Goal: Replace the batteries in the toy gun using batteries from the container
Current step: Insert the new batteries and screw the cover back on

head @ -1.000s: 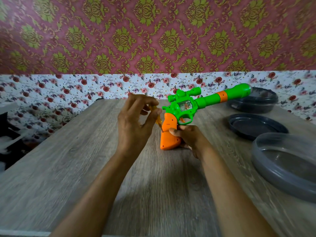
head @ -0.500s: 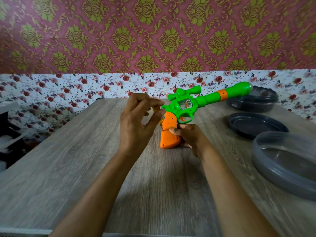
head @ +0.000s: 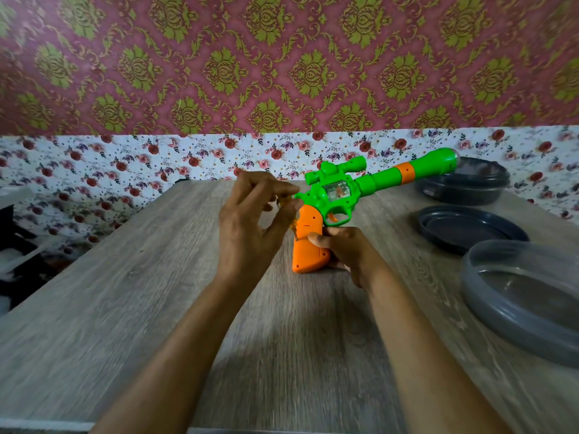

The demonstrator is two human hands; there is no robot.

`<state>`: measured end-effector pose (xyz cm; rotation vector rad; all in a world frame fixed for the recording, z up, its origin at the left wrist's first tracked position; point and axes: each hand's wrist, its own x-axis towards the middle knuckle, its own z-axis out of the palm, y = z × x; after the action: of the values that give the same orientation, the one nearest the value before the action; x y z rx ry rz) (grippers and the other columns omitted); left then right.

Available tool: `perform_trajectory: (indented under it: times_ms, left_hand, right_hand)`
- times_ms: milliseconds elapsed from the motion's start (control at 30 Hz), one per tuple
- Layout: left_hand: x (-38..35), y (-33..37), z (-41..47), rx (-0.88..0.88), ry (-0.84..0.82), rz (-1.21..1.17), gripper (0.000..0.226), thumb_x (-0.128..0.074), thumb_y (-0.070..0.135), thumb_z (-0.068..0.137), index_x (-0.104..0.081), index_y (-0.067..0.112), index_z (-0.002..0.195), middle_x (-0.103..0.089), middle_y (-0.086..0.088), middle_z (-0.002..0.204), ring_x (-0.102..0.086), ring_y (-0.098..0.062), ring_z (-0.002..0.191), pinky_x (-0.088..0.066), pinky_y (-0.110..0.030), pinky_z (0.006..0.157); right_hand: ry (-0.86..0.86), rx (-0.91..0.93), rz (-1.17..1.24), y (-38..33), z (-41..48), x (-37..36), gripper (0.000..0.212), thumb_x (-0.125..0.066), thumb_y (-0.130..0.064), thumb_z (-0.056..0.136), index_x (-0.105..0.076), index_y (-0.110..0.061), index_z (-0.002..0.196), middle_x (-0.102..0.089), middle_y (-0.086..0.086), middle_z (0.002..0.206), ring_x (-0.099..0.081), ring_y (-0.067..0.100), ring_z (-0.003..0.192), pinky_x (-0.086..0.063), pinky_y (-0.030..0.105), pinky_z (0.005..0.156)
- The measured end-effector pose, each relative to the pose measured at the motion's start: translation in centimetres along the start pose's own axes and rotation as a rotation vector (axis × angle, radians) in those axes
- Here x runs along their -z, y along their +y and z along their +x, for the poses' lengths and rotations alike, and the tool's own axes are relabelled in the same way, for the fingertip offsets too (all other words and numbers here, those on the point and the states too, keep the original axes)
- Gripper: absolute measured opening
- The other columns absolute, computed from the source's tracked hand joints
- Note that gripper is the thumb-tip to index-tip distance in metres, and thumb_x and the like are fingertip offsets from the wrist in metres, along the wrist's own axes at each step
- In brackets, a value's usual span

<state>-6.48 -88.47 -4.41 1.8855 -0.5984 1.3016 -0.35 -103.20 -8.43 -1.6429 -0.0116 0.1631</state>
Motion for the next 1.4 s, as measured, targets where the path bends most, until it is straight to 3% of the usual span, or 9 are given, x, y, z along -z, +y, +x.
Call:
perform_trajectory:
  times_ms: [133, 300, 400, 533, 667, 833, 1033, 1200, 1400]
  left_hand:
    - [0.14, -0.18, 0.16, 0.047, 0.036, 0.008, 0.026, -0.063, 0.006, 0.087, -0.063, 0.004, 0.114, -0.062, 0.004, 0.102, -0.06, -0.003, 0.092, -0.05, -0.012, 0.08]
    - [0.15, 0.14, 0.13, -0.018, -0.022, 0.034, 0.033, -0.051, -0.008, 0.087, -0.065, 0.005, 0.113, -0.059, 0.003, 0.117, -0.053, -0.003, 0.115, -0.043, -0.012, 0.096]
    - [0.03, -0.01, 0.02, 0.003, -0.001, 0.008, 0.021, -0.06, 0.003, 0.086, -0.069, 0.009, 0.105, -0.055, 0.0, 0.114, -0.054, -0.005, 0.11, -0.049, -0.023, 0.087]
    - [0.11, -0.11, 0.08, 0.028, 0.049, -0.005, 0.016, -0.065, 0.004, 0.085, -0.07, 0.008, 0.1, -0.054, 0.001, 0.098, -0.05, 0.01, 0.092, -0.045, -0.012, 0.074]
    - [0.25, -0.07, 0.21, 0.041, 0.036, 0.009, 0.026, -0.057, 0.001, 0.089, -0.063, 0.007, 0.113, -0.064, 0.003, 0.103, -0.059, 0.005, 0.094, -0.047, -0.011, 0.082]
    - [0.23, 0.25, 0.14, 0.005, -0.008, 0.003, 0.023, -0.059, 0.004, 0.087, -0.067, 0.006, 0.108, -0.062, 0.001, 0.114, -0.059, -0.005, 0.105, -0.05, -0.016, 0.084]
    - [0.21, -0.05, 0.16, 0.059, 0.045, -0.023, 0.014, -0.07, 0.009, 0.082, -0.066, 0.004, 0.093, -0.056, 0.0, 0.093, -0.058, -0.007, 0.082, -0.048, -0.014, 0.072]
    - [0.29, 0.04, 0.21, 0.033, -0.005, -0.006, 0.025, -0.056, -0.003, 0.088, -0.063, 0.005, 0.111, -0.063, 0.006, 0.106, -0.057, 0.009, 0.101, -0.045, -0.009, 0.087]
    - [0.17, 0.07, 0.15, 0.01, -0.005, -0.01, 0.015, -0.066, 0.003, 0.083, -0.07, 0.006, 0.097, -0.058, 0.0, 0.108, -0.057, -0.005, 0.103, -0.047, -0.016, 0.085]
  right_hand:
    - [0.01, -0.004, 0.01, -0.13, -0.04, -0.01, 0.031, -0.062, -0.015, 0.085, -0.061, -0.015, 0.116, -0.062, 0.006, 0.106, -0.058, 0.024, 0.104, -0.047, 0.038, 0.09]
    - [0.013, -0.002, 0.015, -0.06, -0.08, 0.03, 0.027, -0.064, -0.016, 0.084, -0.062, -0.018, 0.111, -0.063, 0.011, 0.118, -0.058, 0.027, 0.11, -0.047, 0.041, 0.093]
    - [0.011, 0.001, 0.015, -0.04, -0.09, 0.0, 0.031, -0.063, -0.016, 0.085, -0.062, -0.016, 0.115, -0.063, 0.012, 0.119, -0.059, 0.027, 0.11, -0.048, 0.041, 0.093]
    - [-0.003, 0.005, 0.019, -0.23, -0.35, -0.04, 0.032, -0.062, -0.014, 0.086, -0.061, -0.012, 0.118, -0.063, 0.013, 0.12, -0.059, 0.023, 0.102, -0.048, 0.035, 0.085]
    - [0.011, -0.003, 0.053, -0.41, -0.59, -0.03, 0.033, -0.062, -0.01, 0.086, -0.06, -0.008, 0.118, -0.062, 0.015, 0.121, -0.058, 0.028, 0.113, -0.047, 0.034, 0.084]
    - [0.011, -0.001, 0.028, -0.36, -0.52, 0.01, 0.032, -0.063, -0.013, 0.085, -0.061, -0.01, 0.117, -0.063, 0.013, 0.12, -0.058, 0.027, 0.111, -0.047, 0.035, 0.085]
    - [0.008, 0.003, 0.02, -0.32, -0.34, -0.07, 0.033, -0.062, -0.014, 0.085, -0.061, -0.012, 0.118, -0.063, 0.011, 0.117, -0.06, 0.023, 0.102, -0.048, 0.037, 0.089]
    - [0.001, 0.003, 0.02, -0.37, -0.59, 0.0, 0.034, -0.061, -0.013, 0.086, -0.06, -0.012, 0.12, -0.063, 0.012, 0.117, -0.058, 0.026, 0.109, -0.047, 0.04, 0.092]
    - [-0.011, 0.007, 0.027, -0.37, -0.53, -0.02, 0.033, -0.061, -0.013, 0.087, -0.06, -0.012, 0.12, -0.062, 0.006, 0.104, -0.057, 0.019, 0.096, -0.047, 0.033, 0.084]
